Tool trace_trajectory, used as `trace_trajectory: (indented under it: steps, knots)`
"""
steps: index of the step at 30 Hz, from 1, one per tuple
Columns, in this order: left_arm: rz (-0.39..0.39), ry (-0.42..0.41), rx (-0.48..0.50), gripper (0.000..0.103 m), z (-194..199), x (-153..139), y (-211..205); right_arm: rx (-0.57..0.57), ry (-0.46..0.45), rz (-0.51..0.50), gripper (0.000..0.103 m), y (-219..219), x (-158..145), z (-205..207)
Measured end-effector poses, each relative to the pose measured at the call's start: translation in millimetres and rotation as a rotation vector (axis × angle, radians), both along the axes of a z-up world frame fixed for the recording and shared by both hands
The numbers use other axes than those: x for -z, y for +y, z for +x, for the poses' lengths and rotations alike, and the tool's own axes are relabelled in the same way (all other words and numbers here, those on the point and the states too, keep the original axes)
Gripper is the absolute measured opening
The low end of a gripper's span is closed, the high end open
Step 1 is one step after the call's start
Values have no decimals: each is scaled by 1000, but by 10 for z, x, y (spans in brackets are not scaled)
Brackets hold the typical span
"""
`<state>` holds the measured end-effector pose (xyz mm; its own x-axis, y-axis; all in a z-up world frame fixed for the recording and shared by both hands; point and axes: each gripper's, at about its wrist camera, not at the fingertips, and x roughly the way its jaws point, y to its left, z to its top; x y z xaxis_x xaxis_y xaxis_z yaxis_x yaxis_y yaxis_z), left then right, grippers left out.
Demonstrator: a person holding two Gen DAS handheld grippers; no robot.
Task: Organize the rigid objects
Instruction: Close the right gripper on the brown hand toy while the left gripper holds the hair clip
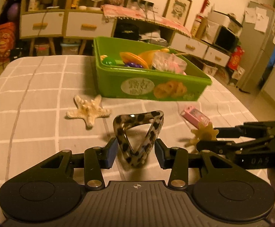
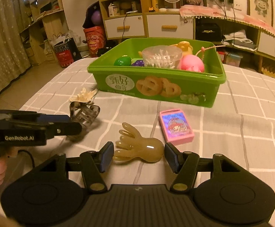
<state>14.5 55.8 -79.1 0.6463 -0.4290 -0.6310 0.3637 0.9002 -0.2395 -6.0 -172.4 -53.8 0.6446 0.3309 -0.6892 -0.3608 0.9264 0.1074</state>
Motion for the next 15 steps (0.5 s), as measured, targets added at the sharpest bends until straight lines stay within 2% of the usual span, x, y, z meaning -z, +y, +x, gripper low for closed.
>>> trace_trajectory:
  steps: [2,4,7,15]
  knots:
    - [-7,-7,10,55,-6,9,-9,-4,1,1,33,4,4,-20]
    - [-7,-20,2,72,-7,4,-20,-2,20,8,33,5,20,-12]
    - [-10,-30,4,74,28,18,-47,16,62,36,34,-13,71,23]
    - [29,-46,26,74,91,102,-153,17,35,38,36,-4,89,51]
